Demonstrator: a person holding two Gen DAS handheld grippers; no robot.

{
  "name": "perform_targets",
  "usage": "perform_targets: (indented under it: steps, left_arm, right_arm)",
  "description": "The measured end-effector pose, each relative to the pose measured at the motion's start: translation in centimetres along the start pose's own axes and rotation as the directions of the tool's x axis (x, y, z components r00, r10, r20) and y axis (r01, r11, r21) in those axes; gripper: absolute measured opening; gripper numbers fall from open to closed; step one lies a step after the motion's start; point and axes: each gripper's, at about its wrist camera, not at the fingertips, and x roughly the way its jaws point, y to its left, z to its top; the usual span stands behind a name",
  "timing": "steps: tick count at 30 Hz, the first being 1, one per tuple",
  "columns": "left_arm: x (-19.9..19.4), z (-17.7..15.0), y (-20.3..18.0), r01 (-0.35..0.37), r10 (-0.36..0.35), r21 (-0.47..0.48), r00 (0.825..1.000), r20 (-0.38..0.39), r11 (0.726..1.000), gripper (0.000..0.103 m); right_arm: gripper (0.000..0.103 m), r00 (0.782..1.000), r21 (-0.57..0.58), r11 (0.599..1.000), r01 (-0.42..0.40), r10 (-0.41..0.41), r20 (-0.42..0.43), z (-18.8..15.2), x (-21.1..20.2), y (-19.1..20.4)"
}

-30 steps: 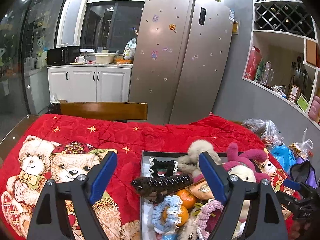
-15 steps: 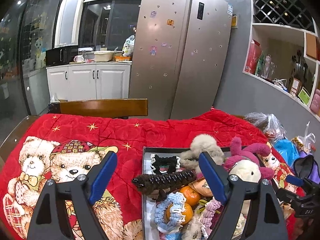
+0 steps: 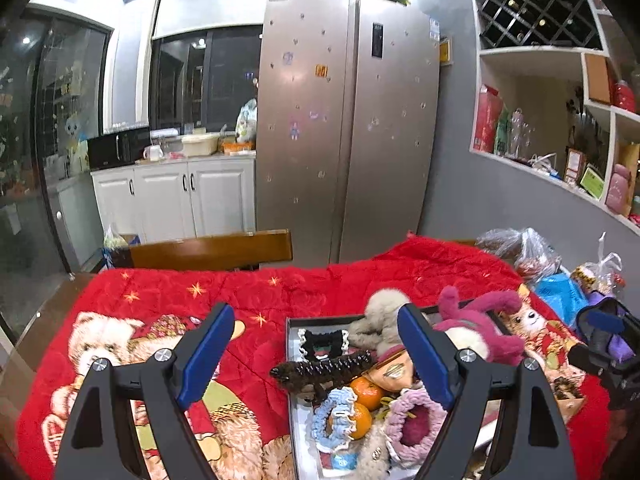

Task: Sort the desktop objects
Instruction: 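Withdraw both open grippers from the box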

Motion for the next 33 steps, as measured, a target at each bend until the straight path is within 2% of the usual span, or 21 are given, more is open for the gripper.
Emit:
perform_targets:
  steps: [3,5,9,13,15,19,21,24,28,33]
  left_arm:
    - [-3.1,0.5,-0.1,-0.006,0.007,-0.010,0.999,0.047,1.000,0.086]
    - [-5.6,0.5,-0.1,0.026,-0.022,-0.041,0.996,0.085,0.999,0.086]
    - [-8.4,0.4,-0.3,0.061,-0.055,-0.053,0.994,0.098,0.997,0.086]
    - [-10.3,-0.6,-0.7,0.033,-0.028,-0.040,0.993,0.111,0.999,0.086]
    - [-10.7,-1.5,-0.7,0.023,-0.019,-0.035,0.994,0.104,0.999,0.086]
    - [-10.2,-4.7,-1.3,0.002,-0.003,0.019,0.998,0.065,1.000,0.086]
    - [-9.6,-6.3,-1.3,-0.003,0.001,0.042,0.998,0.060,0.999,0.086]
    - [-7.5,-8.3,-1.3,-0.018,0.019,0.065,1.000,-0.016,0.998,0.086]
    - [-5.7,-10.2,-1.2,-0.012,0.016,0.049,0.997,-0.071,0.999,0.086]
    - [-3.3,-12.7,-1.5,-0.027,0.041,0.095,0.987,-0.153,0.995,0.086]
  right_arm:
    - [0.103,0.999,-0.023,1.000,0.004,-0.003,0.050,0.9,-2.7,0.8]
    - [0.103,0.997,-0.035,0.999,-0.006,0.009,0.081,1.3,-4.5,1.5]
    - [0.103,0.993,-0.057,0.998,-0.020,0.027,0.118,1.5,-7.1,3.1]
    - [0.103,0.988,-0.081,0.996,-0.045,0.057,0.144,0.1,-8.8,4.4]
    - [0.103,0.983,-0.046,0.996,-0.080,0.086,0.162,-1.5,-9.0,4.3]
    - [0.103,0.983,0.038,0.990,-0.137,0.131,0.127,-4.0,-7.7,3.3]
    - [0.103,0.987,0.032,0.992,-0.122,0.117,0.110,-5.1,-6.8,3.3]
    - [0.103,0.990,0.023,0.994,-0.106,0.103,0.093,-6.6,-5.7,3.3]
    - [0.103,0.993,0.025,0.994,-0.104,0.102,0.061,-8.1,-4.2,3.6]
    - [0.103,0.993,-0.009,0.993,-0.114,0.114,-0.017,-9.7,-1.4,4.6]
